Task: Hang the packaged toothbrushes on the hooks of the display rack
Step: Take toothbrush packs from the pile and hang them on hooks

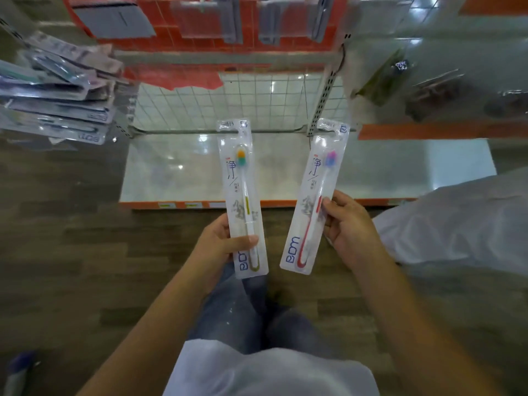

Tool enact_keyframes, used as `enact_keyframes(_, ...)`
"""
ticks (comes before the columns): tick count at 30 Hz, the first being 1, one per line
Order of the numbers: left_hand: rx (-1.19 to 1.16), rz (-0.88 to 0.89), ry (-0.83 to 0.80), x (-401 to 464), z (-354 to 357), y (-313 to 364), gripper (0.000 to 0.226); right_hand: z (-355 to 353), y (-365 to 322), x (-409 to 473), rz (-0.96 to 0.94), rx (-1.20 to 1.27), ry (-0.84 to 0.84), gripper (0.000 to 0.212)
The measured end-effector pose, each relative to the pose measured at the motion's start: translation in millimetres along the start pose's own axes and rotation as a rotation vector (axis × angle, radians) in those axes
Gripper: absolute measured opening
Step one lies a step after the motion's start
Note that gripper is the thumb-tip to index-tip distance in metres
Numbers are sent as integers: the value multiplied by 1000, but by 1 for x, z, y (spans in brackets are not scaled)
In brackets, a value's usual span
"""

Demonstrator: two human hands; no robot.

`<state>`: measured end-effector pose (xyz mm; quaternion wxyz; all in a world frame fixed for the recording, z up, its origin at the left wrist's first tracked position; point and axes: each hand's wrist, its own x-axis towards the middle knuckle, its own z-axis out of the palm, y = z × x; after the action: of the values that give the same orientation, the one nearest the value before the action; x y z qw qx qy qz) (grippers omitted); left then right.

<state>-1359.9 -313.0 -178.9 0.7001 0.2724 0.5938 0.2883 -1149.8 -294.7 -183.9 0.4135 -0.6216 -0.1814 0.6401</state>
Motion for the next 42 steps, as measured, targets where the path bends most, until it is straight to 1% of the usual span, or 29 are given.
enact_keyframes(4, 27, -52, 23, 44, -6, -10, 46, 9, 18, 44, 6, 30, 2, 24)
enact_keyframes(7, 104, -34, 44, 91, -12, -22, 32, 23, 39, 90, -11, 16, -22, 20)
enact_keyframes(11, 259, 88, 54, 164, -25, -35, 26, 33, 63, 163, -119, -67, -70, 19)
enact_keyframes(16, 223, 274, 71, 266, -42, -50, 29, 38, 82, 264, -307, -154, -50, 19)
enact_keyframes(18, 219, 361, 49, 304, -48, -53, 30, 41, 84, 295, -419, -218, -28, 22)
enact_keyframes(21, 200, 517, -7, 343, -57, -50, 32, 48, 81, 322, -597, -218, -48, 23)
enact_keyframes(23, 172, 611, -46, 355, -60, -43, 32, 56, 73, 329, -701, -185, -92, 25)
enact_keyframes(26, 145, 704, -77, 355, -65, -25, 35, 67, 54, 324, -777, -109, -180, 27)
enact_keyframes(28, 138, 732, -97, 347, -67, -12, 36, 72, 39, 316, -790, -73, -215, 28)
enact_keyframes(30, 116, 745, -122, 338, -68, 3, 41, 75, 23, 307, -797, -42, -233, 27)
enact_keyframes(34, -13, 792, -217, 327, -68, 31, 39, 79, -3, 295, -851, -13, -313, 19)
enact_keyframes(36, -29, 831, -245, 324, -66, 38, 44, 81, -11, 291, -892, 3, -348, 18)
enact_keyframes(38, -31, 863, -248, 323, -65, 41, 48, 84, -16, 289, -925, 15, -356, 19)
enact_keyframes(42, -32, 897, -198, 319, -65, 47, 42, 90, -24, 286, -938, 13, -346, 22)
